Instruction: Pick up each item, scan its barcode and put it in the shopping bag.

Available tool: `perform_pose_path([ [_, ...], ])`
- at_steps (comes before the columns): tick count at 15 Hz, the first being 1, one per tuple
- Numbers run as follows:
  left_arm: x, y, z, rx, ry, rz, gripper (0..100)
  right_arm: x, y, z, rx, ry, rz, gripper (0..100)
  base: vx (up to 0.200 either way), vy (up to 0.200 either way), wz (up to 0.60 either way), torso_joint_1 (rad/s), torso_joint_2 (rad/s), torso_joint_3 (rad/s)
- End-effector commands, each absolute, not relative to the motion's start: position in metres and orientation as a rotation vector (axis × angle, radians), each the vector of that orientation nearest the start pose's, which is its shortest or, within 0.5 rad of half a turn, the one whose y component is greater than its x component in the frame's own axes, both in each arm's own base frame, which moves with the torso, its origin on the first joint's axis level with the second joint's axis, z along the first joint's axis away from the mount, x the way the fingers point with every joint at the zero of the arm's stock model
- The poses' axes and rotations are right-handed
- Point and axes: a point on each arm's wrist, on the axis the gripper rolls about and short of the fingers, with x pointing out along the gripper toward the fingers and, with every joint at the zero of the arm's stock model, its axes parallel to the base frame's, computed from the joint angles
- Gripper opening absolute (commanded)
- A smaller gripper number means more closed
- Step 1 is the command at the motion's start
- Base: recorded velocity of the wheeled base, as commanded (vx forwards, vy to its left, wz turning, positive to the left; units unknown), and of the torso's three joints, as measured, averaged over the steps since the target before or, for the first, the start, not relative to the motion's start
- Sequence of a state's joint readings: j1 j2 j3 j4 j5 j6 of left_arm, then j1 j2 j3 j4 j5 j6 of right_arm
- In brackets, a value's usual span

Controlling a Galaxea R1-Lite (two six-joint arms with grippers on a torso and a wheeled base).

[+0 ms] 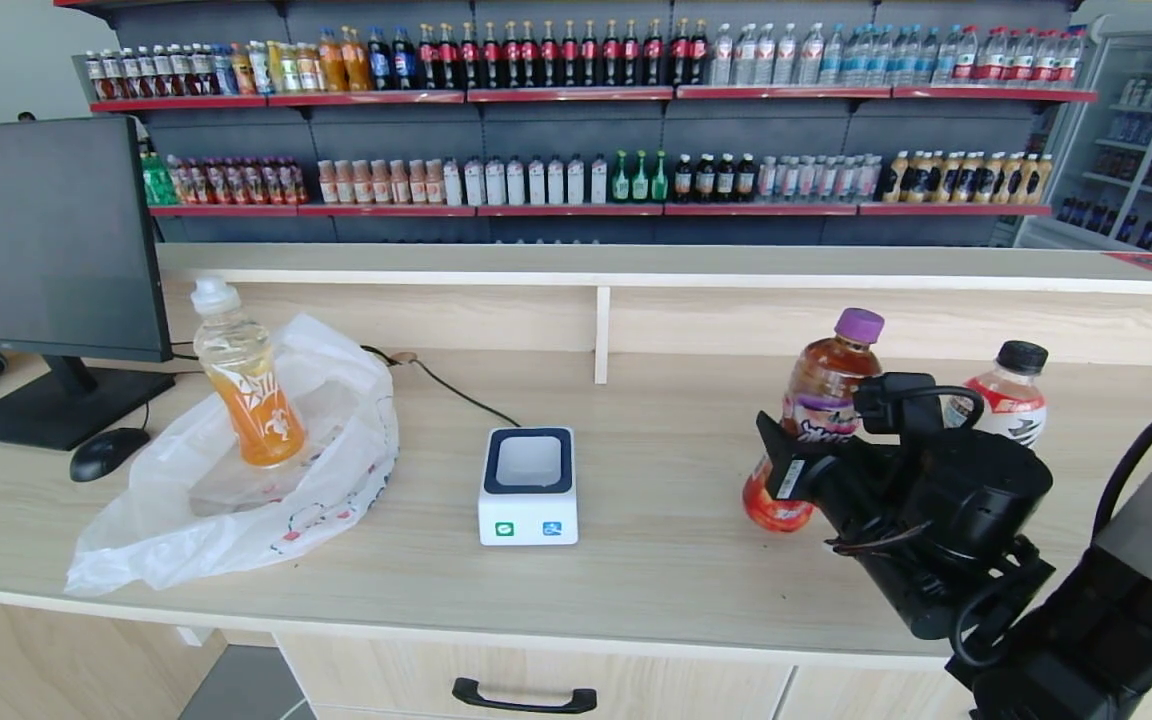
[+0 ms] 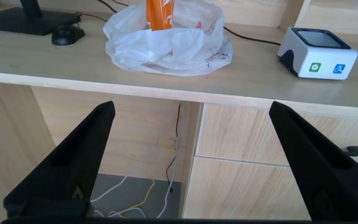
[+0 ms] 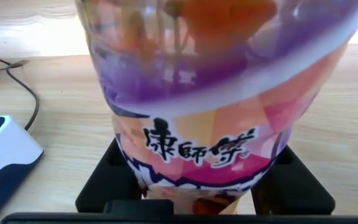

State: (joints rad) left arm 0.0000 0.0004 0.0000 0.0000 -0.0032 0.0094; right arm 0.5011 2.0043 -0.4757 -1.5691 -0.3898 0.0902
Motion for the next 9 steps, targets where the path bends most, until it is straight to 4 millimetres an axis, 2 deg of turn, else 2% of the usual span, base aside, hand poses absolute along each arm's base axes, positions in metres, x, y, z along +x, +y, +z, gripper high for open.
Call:
perform_pose_path([
  [1, -0.023, 0.0, 0.075, 0.009, 0.0, -0.003, 100, 0.268, 0.146, 0.117, 0.126, -0.065, 0.143, 0, 0.0, 0.0, 0.0, 0.0, 0.0, 0.0],
  [4, -0.023, 0.0, 0.075, 0.009, 0.0, -0.003, 100, 0.254, 0.156, 0.132, 0.15, -0.106, 0.197, 0, 0.0, 0.0, 0.0, 0.0, 0.0, 0.0],
  [9, -0.023, 0.0, 0.075, 0.009, 0.0, -0.003, 100, 0.216, 0.165, 0.154, 0.184, -0.151, 0.304, 0, 0.0, 0.0, 0.0, 0.0, 0.0, 0.0],
])
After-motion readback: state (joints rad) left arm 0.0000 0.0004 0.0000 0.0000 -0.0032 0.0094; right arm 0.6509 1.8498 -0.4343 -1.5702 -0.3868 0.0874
